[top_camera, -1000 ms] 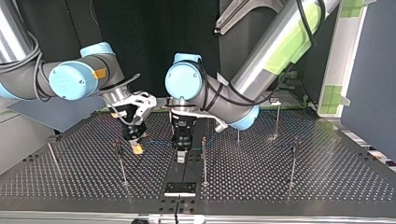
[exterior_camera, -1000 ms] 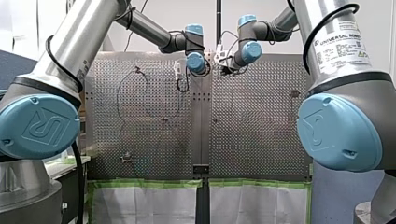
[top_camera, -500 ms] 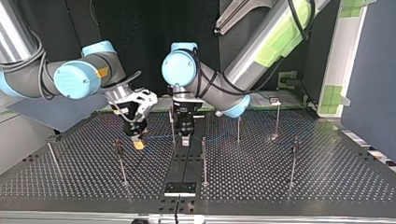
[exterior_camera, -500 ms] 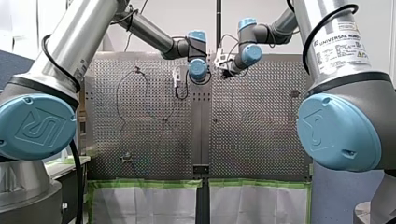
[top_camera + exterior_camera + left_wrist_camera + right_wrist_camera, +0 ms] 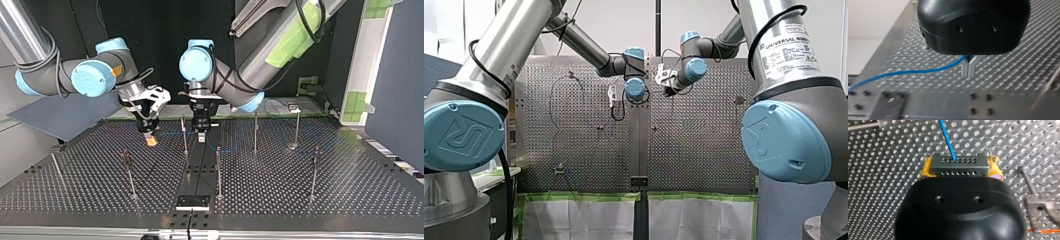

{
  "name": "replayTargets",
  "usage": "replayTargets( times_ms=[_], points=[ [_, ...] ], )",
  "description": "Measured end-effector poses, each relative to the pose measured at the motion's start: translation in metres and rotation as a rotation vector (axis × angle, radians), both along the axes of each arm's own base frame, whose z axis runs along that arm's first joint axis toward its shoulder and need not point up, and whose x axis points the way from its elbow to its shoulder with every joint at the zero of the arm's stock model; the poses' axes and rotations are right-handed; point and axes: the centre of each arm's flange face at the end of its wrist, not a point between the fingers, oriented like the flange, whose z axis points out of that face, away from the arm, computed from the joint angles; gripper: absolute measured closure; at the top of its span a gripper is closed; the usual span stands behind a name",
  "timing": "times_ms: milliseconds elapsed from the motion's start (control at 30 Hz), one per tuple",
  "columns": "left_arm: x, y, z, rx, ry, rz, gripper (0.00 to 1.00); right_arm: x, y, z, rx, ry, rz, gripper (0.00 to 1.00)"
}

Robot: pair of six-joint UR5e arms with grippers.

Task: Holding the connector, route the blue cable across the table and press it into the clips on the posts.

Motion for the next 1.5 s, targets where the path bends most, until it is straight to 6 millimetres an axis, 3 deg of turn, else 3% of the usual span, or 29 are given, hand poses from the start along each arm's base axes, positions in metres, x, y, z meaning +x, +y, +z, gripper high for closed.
replayTargets(
  times_ms=[333, 667, 967, 1167, 1500],
  points=[
    [-0.015, -0.008, -0.084, 0.018, 0.068, -0.054, 1.00, -0.010, 0.002, -0.043, 0.008, 0.014, -0.032, 1.00],
    [-0.030, 0.002, -0.123, 0.016, 0.081, -0.084, 0.98, -0.018, 0.010, -0.125, 0.072, 0.095, -0.034, 1.00],
    [-0.038, 0.008, -0.163, 0.026, 0.104, -0.140, 0.95, -0.033, 0.014, -0.151, 0.089, 0.097, -0.052, 1.00],
    [-0.029, -0.001, -0.175, 0.016, 0.094, -0.175, 0.95, -0.039, 0.006, -0.154, 0.075, 0.082, -0.062, 1.00],
    [-0.003, -0.011, -0.155, -0.033, 0.045, -0.208, 0.93, -0.048, -0.004, -0.158, 0.070, 0.073, -0.072, 1.00]
  ],
)
